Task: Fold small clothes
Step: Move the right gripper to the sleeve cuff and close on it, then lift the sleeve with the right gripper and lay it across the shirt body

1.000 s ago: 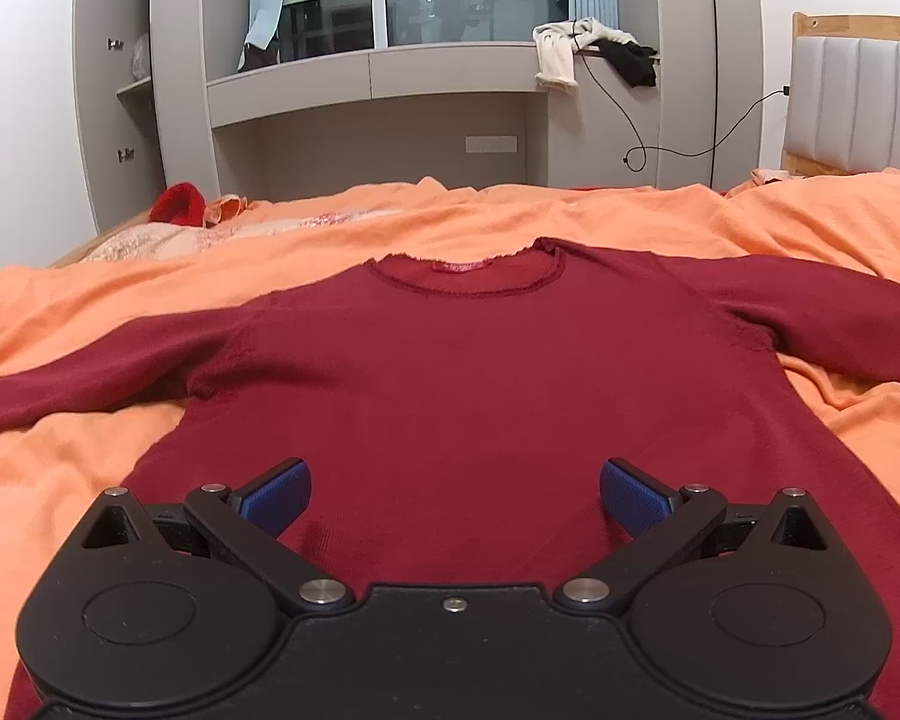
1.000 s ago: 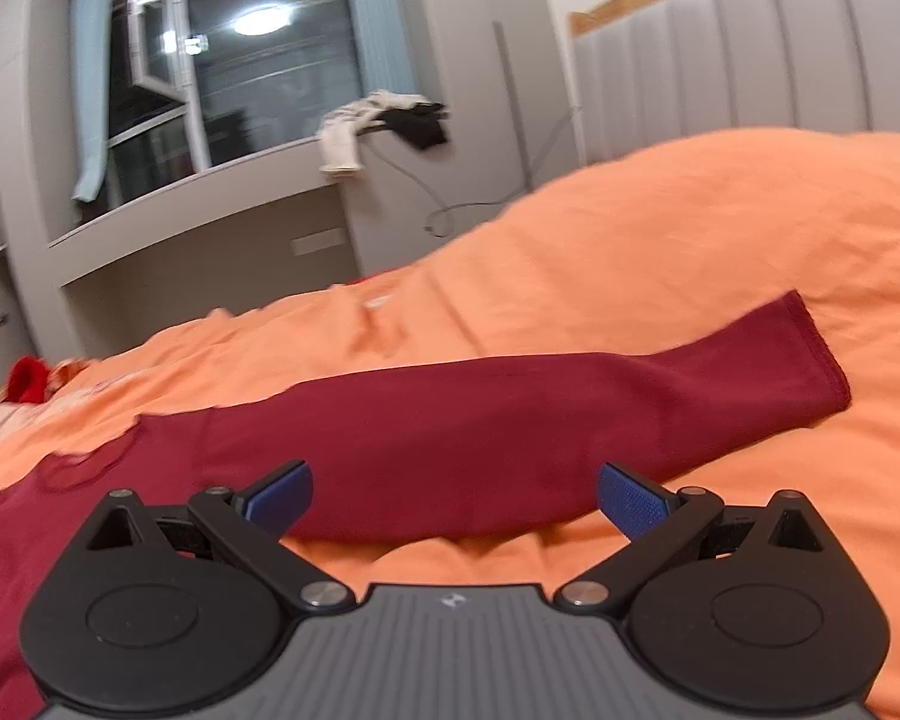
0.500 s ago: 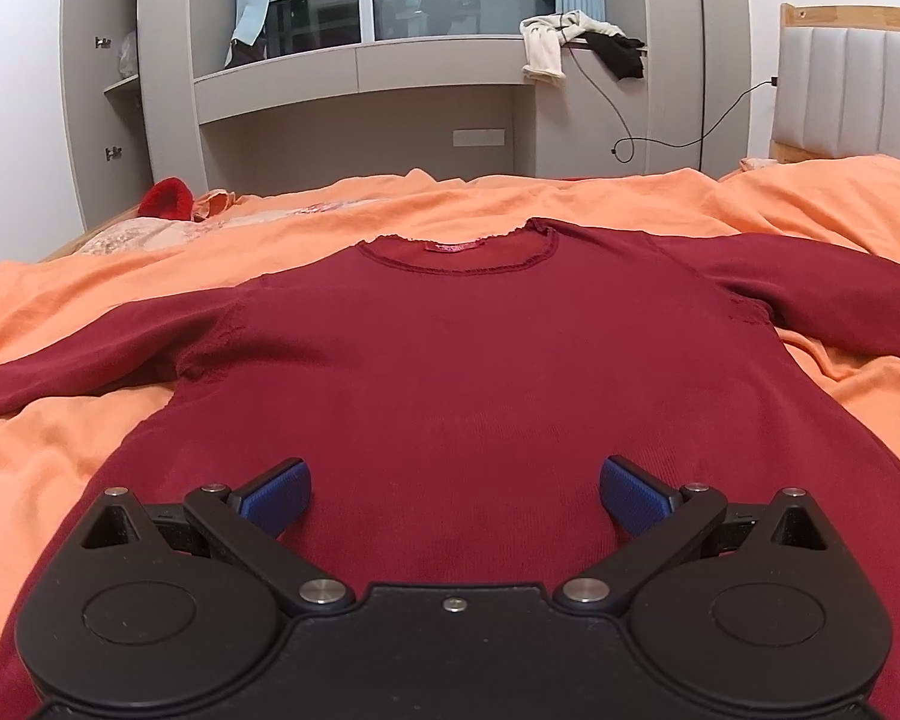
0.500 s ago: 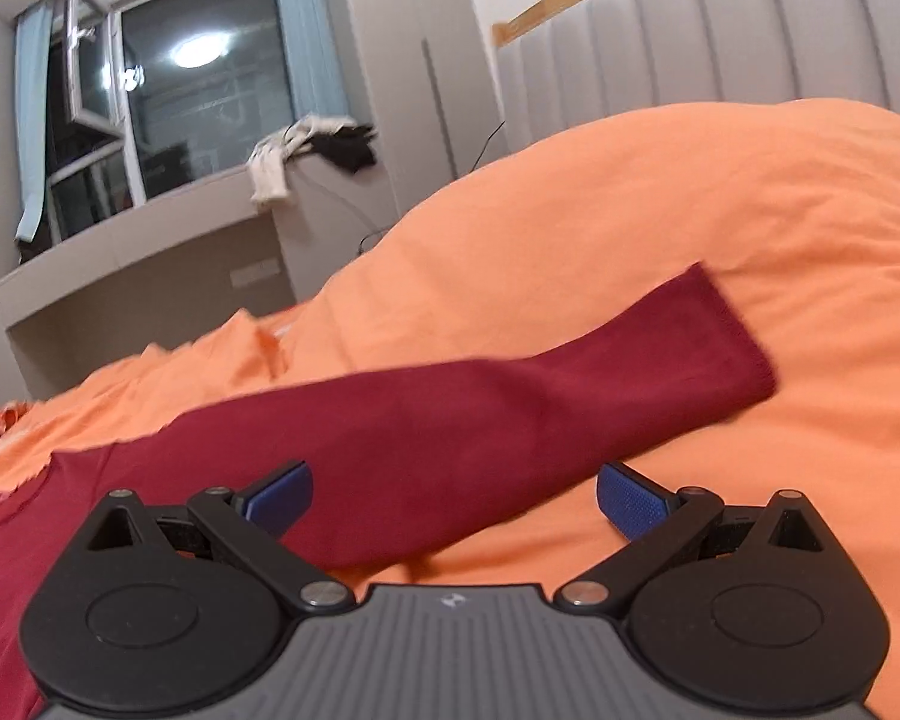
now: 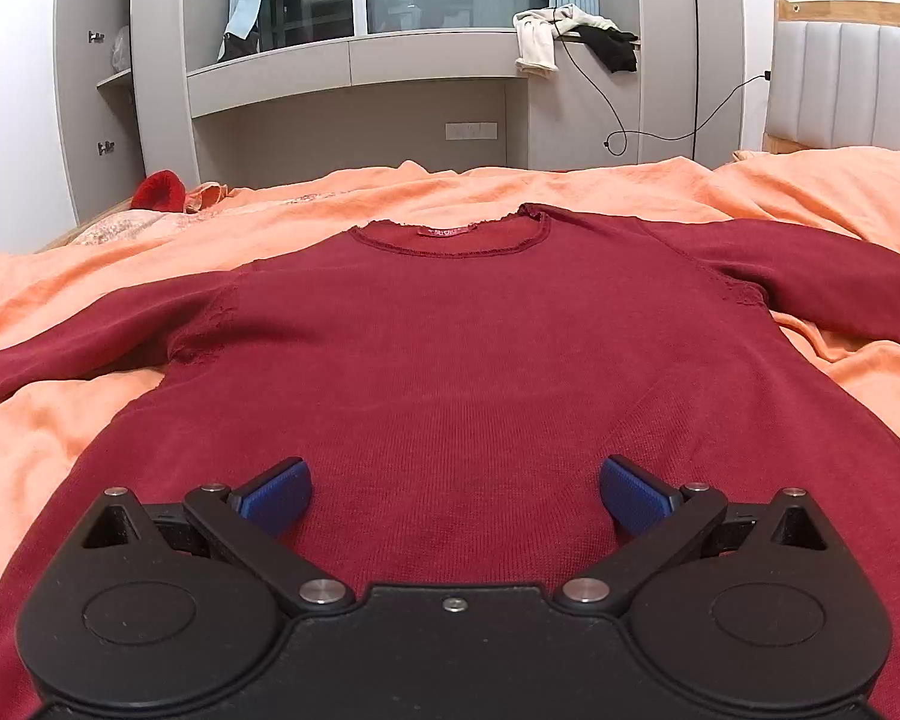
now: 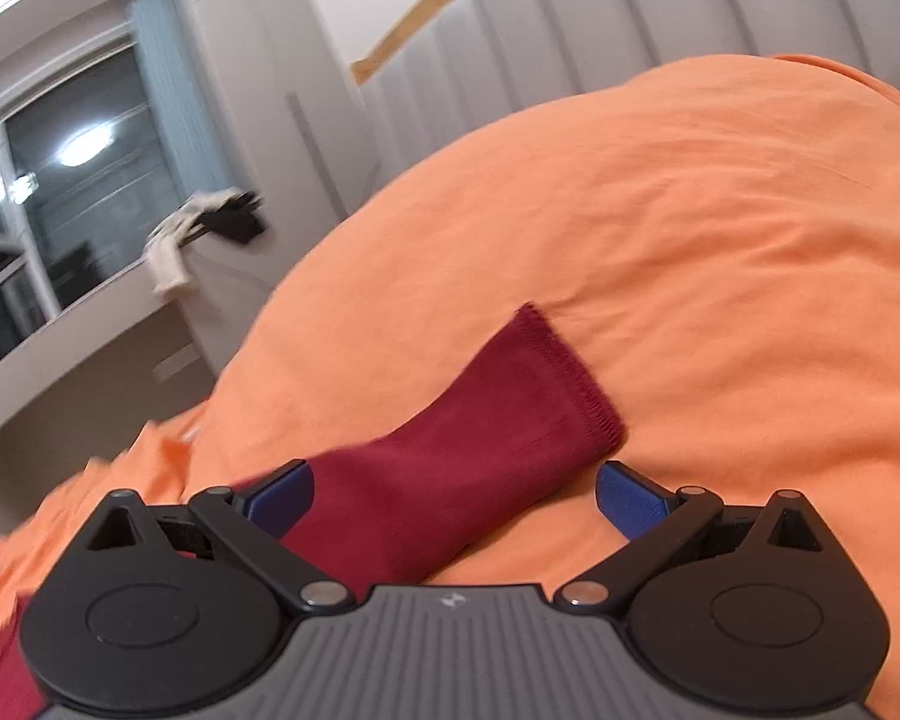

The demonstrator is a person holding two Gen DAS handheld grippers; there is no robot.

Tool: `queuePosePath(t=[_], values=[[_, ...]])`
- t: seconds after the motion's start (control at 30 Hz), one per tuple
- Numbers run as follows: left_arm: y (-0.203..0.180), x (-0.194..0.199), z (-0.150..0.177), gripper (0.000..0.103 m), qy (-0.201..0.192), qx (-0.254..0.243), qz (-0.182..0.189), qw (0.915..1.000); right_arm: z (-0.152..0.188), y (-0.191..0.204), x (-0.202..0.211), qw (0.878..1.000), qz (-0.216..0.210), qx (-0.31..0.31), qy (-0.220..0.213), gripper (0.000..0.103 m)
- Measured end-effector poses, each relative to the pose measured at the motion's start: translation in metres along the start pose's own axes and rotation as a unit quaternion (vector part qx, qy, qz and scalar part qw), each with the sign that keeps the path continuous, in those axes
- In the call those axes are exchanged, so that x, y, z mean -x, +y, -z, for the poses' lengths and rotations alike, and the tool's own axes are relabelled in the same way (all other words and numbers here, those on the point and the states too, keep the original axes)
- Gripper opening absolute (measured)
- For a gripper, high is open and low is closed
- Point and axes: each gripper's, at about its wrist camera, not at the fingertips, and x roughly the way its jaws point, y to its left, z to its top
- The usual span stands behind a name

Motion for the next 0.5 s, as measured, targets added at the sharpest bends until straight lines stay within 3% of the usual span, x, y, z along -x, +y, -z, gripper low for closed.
queuePosePath(t=[0.1,0.2,0.23,0.33,0.37,0.5], values=[[0.001,0.000,0.000,0.102,0.000,0.002,0.002,1.0000,-0.002,-0.008,-0.007,0.998,0.018,-0.052,-0.014,0.091],[0.003,0.003,-0.001,0.102,0.000,0.010,0.005,0.9999,-0.002,-0.009,-0.017,0.997,0.034,-0.069,-0.027,0.074],[0.005,0.004,-0.002,0.102,-0.001,0.014,0.007,0.9999,-0.001,-0.008,-0.021,0.996,0.037,-0.070,-0.028,0.064],[0.015,0.009,-0.006,0.102,-0.009,0.030,0.005,0.9995,0.003,-0.012,-0.027,0.996,0.038,-0.077,-0.023,0.018],[0.018,0.011,-0.008,0.102,-0.012,0.036,0.001,0.9993,0.004,-0.013,-0.029,0.996,0.030,-0.085,-0.020,0.013],[0.038,0.020,-0.019,0.102,-0.026,0.073,-0.006,0.9970,0.004,0.004,-0.020,0.998,0.007,-0.049,-0.042,0.010]])
